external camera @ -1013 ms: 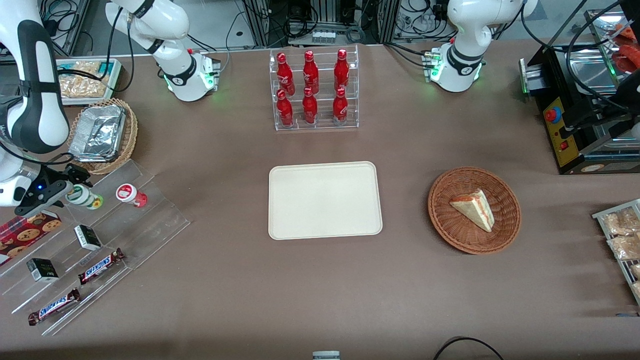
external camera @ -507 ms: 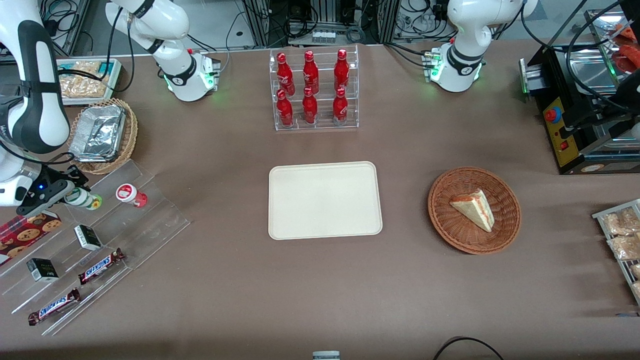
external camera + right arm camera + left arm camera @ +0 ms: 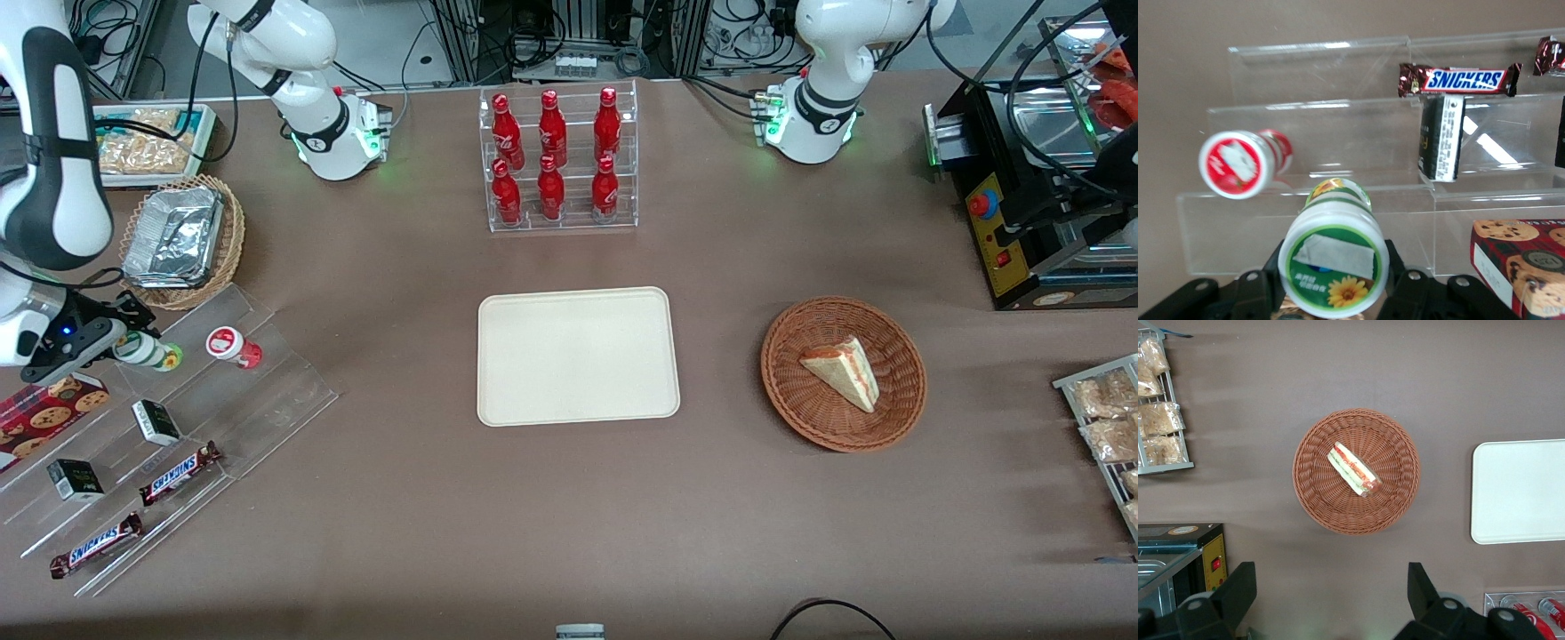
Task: Place green gum on tray
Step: 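Lift the gum jar and carry it over the cream tray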
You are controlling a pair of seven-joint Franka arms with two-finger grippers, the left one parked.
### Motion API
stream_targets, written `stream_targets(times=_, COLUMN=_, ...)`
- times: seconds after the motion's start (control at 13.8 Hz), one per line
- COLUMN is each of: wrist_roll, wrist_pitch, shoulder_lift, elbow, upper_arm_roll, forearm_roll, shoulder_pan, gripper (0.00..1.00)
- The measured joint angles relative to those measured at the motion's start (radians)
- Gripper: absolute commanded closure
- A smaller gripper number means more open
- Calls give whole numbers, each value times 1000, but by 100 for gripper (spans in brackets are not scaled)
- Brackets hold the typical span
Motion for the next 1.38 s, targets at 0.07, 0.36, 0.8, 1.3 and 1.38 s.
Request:
stream_targets(times=0.07, wrist_roll=29, wrist_pitch=-30, shoulder_lift=-3, elbow=22, upper_arm_roll=1, forearm_roll=4, shoulder_pan=12, gripper=100)
stream_targets(times=0.36, wrist_roll=207, wrist_pitch=-99, shoulder_lift=-6, elbow=66, upper_arm_roll=5, forearm_roll=6, shoulder_pan=108, gripper=100)
stream_targets(times=0.8, wrist_roll=652, wrist_pitch=-154, shoulder_lift=-5, elbow=85, upper_arm_roll=11, forearm_roll=8, shoulder_pan=378, gripper=100)
stream_targets(times=1.3, wrist_roll=1145, wrist_pitch=-156, shoulder_lift=72, elbow=136, upper_arm_roll=14, forearm_roll=54, shoulder_pan=676, gripper=100)
stream_targets(times=1.38, wrist_roll=1193, wrist_pitch=-150, shoulder_lift=102, elbow=163, upper_arm_roll=14, forearm_roll=65, shoulder_pan=702, gripper=100)
